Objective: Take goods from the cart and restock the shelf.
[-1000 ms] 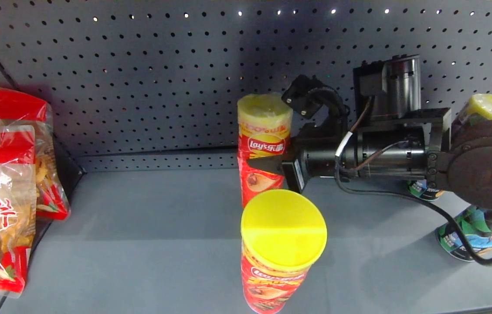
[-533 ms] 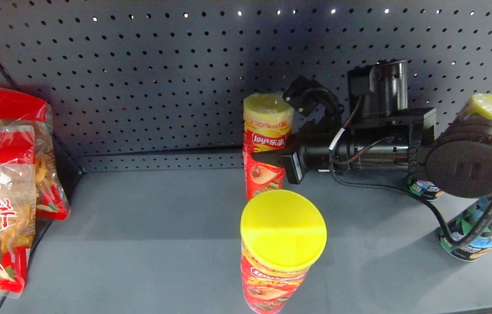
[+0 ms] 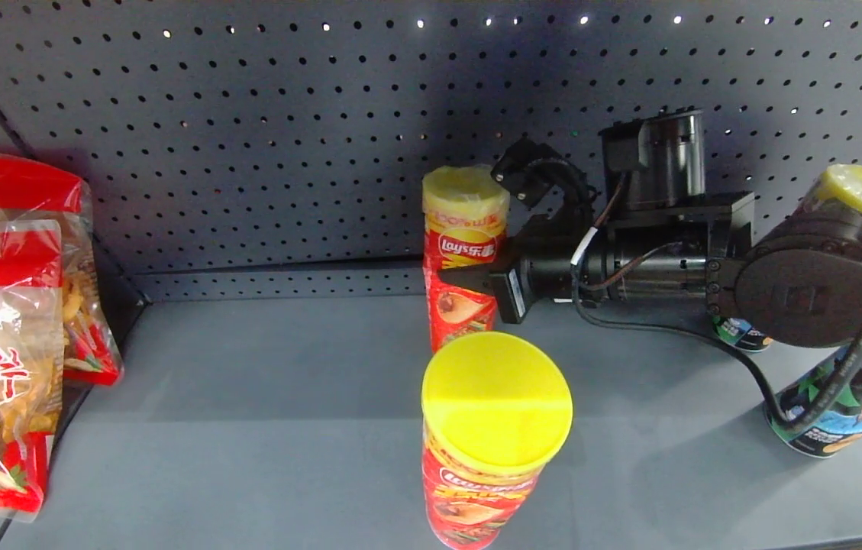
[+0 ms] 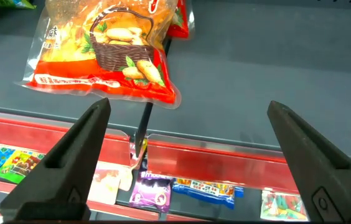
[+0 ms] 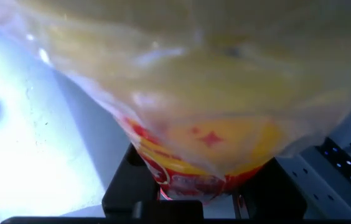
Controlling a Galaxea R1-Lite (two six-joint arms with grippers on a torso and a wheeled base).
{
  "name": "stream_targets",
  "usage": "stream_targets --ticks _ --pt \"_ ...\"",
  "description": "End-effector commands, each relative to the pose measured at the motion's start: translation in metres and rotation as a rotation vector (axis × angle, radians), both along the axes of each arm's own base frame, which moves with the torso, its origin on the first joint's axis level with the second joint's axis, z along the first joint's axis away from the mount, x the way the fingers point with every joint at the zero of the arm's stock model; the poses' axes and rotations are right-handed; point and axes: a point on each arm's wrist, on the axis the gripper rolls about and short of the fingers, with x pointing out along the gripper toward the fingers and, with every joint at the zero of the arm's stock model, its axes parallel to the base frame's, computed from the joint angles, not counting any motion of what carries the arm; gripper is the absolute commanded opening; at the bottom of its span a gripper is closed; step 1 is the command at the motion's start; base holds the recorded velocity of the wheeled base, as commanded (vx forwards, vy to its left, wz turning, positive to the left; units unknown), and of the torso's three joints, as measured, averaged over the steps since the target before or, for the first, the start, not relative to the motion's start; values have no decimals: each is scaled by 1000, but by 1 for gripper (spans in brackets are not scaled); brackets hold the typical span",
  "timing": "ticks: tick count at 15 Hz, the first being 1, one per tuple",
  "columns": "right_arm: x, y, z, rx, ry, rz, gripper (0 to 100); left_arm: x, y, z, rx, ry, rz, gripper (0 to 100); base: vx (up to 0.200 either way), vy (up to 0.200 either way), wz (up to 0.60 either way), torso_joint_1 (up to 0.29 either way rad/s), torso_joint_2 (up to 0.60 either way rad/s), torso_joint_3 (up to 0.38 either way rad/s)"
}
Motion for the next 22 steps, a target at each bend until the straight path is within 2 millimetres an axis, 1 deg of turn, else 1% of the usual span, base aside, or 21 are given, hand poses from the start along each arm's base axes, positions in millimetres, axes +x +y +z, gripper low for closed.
stream_targets --ticks 1,3,4,8,10,11,15,18,19,22 --pt "-4 -1 3 3 -5 4 0 0 0 0 0 2 1 100 0 0 0 0 0 0" --pt "-15 -4 8 9 -12 16 0 0 0 0 0 2 1 100 0 0 0 0 0 0" --pt "-20 -5 8 6 -8 23 0 0 0 0 0 2 1 100 0 0 0 0 0 0" --pt "-26 -1 10 14 -7 42 0 0 0 0 0 2 1 100 0 0 0 0 0 0" --pt "-26 1 8 11 -3 45 0 0 0 0 0 2 1 100 0 0 0 0 0 0" --pt "-28 6 6 8 0 60 0 0 0 0 0 2 1 100 0 0 0 0 0 0" --pt "-22 12 -4 -2 15 59 0 0 0 0 0 2 1 100 0 0 0 0 0 0" --pt "-21 11 -9 -10 27 55 0 0 0 0 0 2 1 100 0 0 0 0 0 0" --pt "-22 12 -9 -11 28 57 100 0 0 0 0 2 1 100 0 0 0 0 0 0" --pt "-24 11 -12 -18 35 61 100 0 0 0 0 2 1 100 0 0 0 0 0 0"
